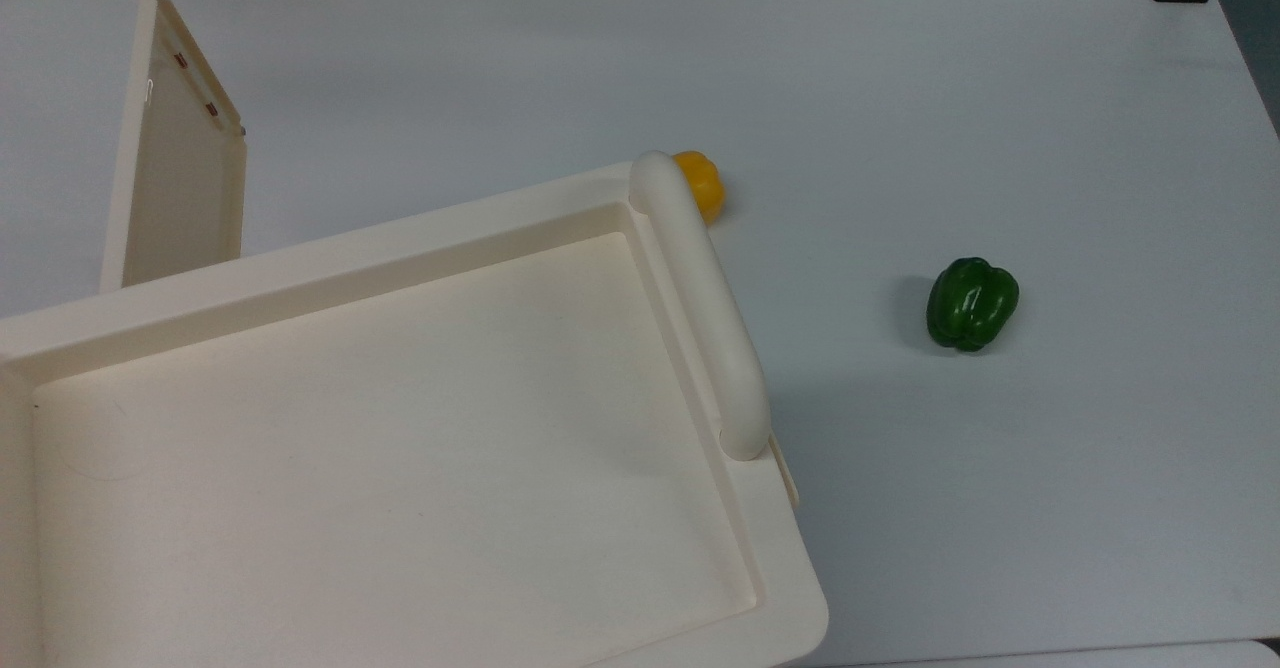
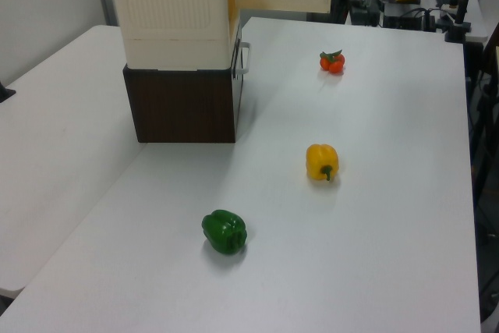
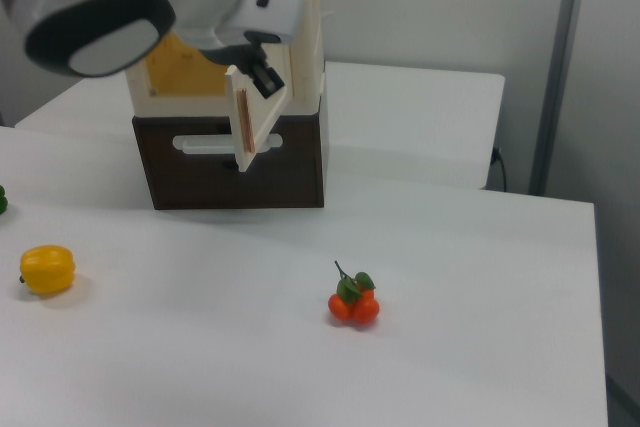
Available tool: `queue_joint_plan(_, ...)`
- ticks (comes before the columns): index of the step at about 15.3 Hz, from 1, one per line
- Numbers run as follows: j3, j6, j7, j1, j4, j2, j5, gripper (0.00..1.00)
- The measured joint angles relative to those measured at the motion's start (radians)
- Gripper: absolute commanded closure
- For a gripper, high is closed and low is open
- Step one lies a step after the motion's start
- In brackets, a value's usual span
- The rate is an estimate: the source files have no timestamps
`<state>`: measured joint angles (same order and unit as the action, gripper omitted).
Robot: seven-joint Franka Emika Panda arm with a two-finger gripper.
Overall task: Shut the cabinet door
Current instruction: 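Bring the gripper against the outer face of the open door, then push the door with the gripper, swinging it shut against the cabinet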
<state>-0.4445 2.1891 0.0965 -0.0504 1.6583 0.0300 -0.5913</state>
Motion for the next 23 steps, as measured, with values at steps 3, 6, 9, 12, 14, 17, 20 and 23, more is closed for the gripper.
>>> queue_joint_plan(3, 0.003, 0.071, 0.037, 0.018, 0.002, -0.044, -0.041, 1.00)
queue_joint_plan(6, 0.009, 0.095, 0.082, 0.041, 0.002, -0.069, -0.074, 1.00)
queue_joint_plan(9, 0.030, 0.098, 0.093, 0.057, 0.002, -0.078, -0.077, 1.00)
queue_joint_plan(12, 0.067, 0.098, 0.094, 0.060, 0.004, -0.084, -0.078, 1.00)
queue_joint_plan(14, 0.089, 0.098, 0.094, 0.061, 0.004, -0.087, -0.078, 1.00)
queue_joint_plan(17, 0.125, 0.098, 0.094, 0.062, 0.004, -0.089, -0.078, 1.00)
queue_joint_plan(20, 0.168, 0.098, 0.094, 0.065, 0.005, -0.097, -0.078, 1.00)
queue_joint_plan(23, 0.211, 0.127, 0.094, 0.066, 0.005, -0.110, -0.078, 1.00)
